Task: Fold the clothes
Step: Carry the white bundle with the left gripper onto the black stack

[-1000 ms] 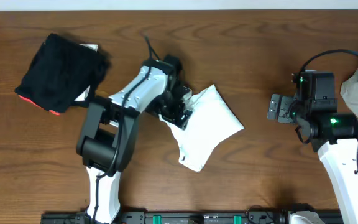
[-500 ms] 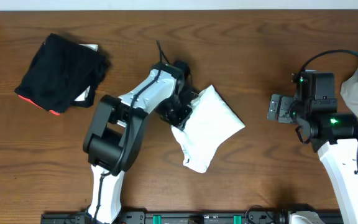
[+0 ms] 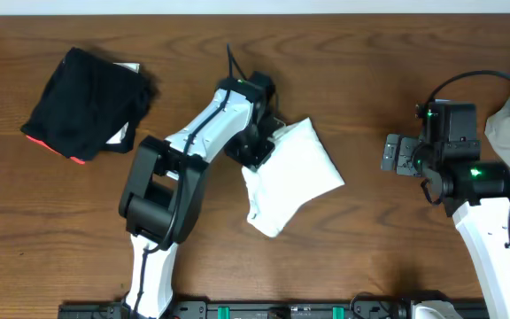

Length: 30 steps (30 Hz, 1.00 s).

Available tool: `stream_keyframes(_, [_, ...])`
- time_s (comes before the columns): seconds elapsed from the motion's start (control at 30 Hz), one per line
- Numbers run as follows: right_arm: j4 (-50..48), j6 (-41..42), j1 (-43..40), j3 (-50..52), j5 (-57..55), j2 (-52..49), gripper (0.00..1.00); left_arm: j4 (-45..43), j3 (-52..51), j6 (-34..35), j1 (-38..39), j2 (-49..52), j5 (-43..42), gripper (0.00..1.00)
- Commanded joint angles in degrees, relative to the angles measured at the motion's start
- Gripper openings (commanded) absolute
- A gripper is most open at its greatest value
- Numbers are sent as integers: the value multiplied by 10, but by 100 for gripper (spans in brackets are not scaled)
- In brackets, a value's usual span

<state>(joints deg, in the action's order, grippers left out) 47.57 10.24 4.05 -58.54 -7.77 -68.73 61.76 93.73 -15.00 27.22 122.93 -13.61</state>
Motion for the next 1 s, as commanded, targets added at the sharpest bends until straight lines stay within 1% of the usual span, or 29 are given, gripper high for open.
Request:
stream_keyframes(0.0, [0,-2,-7,-3,-10,2,99,13,28,3,-3,-46,60,6])
stream_keyframes(0.2, [0,-2,-7,-3,-10,2,99,23,29,3,-24,-106,96,6])
stream_keyframes(0.37, [0,-2,-7,-3,-10,2,99,24,29,-7,-60,-142,161,6])
stream_keyframes(0.43, [0,-2,-7,-3,-10,2,99,24,29,-12,-78,-146,173,6])
stream_keyframes(0.53, [0,-2,-7,-3,-10,2,99,27,29,-32,-105,-146,174,6])
stream_keyframes(0.97, [0,-2,-7,-3,-10,2,99,20,48,-32,-224,-179,173,6])
